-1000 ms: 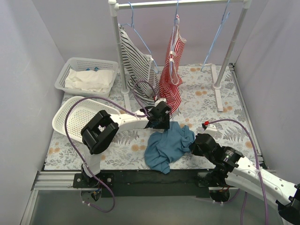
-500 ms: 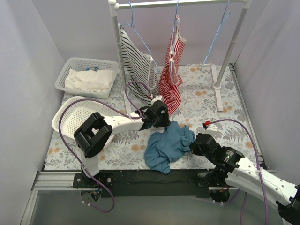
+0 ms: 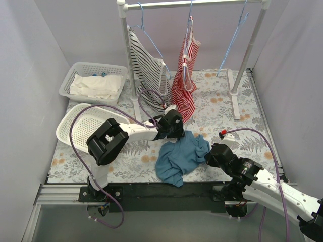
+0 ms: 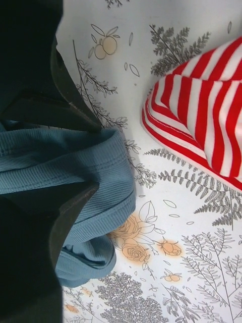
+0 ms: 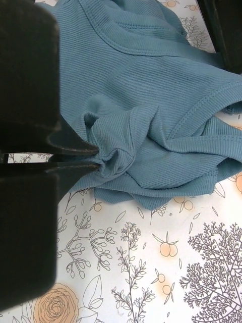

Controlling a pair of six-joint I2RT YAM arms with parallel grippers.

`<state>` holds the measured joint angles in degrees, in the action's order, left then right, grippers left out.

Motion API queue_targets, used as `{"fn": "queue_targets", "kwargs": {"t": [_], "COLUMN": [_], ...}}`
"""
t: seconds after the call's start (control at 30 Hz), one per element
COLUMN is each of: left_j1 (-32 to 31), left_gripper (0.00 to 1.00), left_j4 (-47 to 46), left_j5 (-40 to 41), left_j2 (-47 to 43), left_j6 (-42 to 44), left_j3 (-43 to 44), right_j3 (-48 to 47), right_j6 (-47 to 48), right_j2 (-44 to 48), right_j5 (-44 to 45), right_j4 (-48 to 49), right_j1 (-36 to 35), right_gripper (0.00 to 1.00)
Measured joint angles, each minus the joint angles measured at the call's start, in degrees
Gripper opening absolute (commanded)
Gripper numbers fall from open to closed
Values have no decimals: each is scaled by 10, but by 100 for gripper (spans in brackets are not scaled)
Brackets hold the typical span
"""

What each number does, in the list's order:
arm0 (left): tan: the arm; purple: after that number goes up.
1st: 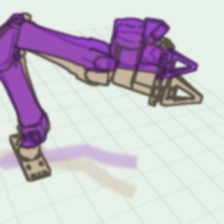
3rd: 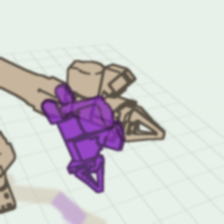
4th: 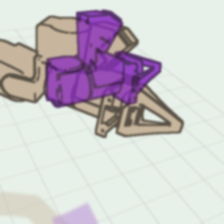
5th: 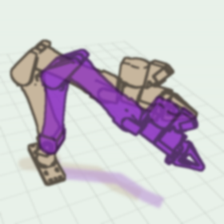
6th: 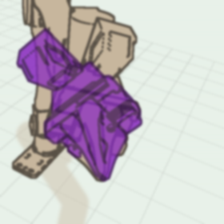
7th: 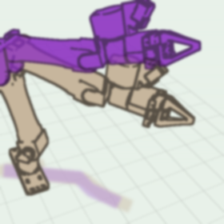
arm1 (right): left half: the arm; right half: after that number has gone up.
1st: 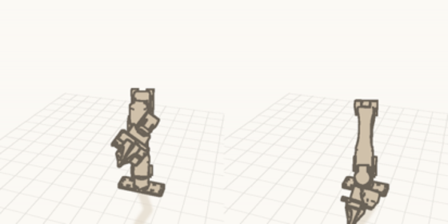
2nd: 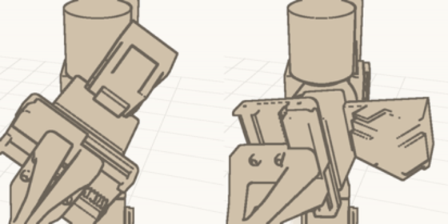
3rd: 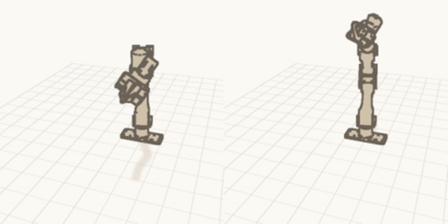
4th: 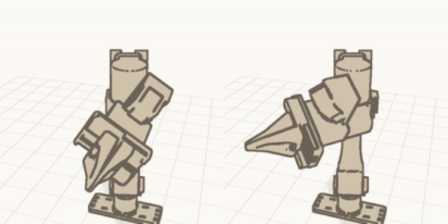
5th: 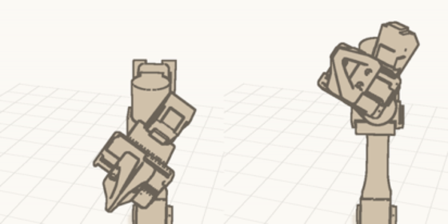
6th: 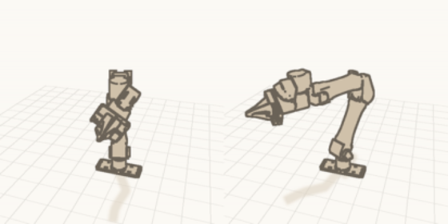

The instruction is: Place the tank top on the hanger

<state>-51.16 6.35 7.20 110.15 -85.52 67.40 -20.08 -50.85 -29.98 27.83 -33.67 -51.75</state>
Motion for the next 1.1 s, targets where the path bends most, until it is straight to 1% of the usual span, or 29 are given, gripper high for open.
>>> {"fn": "queue_targets", "kwargs": {"t": [0.03, 0.07, 0.17, 0.2, 0.33, 0.4, 0.43, 0.5, 0.6, 0.8, 0.87, 0.93, 1.1], "left_j1": [0, 0, 0, 0, 0, 0, 0, 0, 0, 0, 0, 0, 0], "left_gripper": [36, 26, 5, 0, 0, 0, 0, 0, 0, 0, 0, 0, 0], "left_j4": [-6, -11, -29, -36, -66, -77, -77, -83, -91, -118, -120, -120, -128], "left_j5": [-2, -4, -10, -12, -9, 2, 3, 19, 38, 50, 51, 50, 38], "left_j2": [2, 2, 2, 2, -12, -49, -56, -104, -199, -376, -416, -439, -442], "left_j6": [-1, 0, -1, -1, 7, 11, 12, 20, 34, 76, 95, 120, 179], "left_j3": [0, 0, 0, 0, -23, -58, -63, -88, -121, -140, -132, -100, 10], "right_j3": [0, 0, 0, 0, -11, -25, -35, -56, -98, -223, -280, -341, -469], "right_j6": [0, 0, 0, 0, 1, 3, 5, 12, 21, 64, 89, 129, 238], "right_j2": [0, 0, -1, -1, -4, -6, -7, -9, -9, -10, -17, -32, -82], "right_j5": [1, 3, 8, 10, 27, 38, 44, 59, 85, 156, 182, 204, 239], "right_j4": [0, -1, -1, -1, -9, -14, -18, -27, -39, -65, -64, -44, 28], "right_j1": [0, 0, 0, 0, 0, 0, 0, 0, 0, 2, 3, 3, 3], "right_gripper": [1, 1, 1, 1, 1, 1, 1, 1, 1, 1, 1, 1, 1]}}
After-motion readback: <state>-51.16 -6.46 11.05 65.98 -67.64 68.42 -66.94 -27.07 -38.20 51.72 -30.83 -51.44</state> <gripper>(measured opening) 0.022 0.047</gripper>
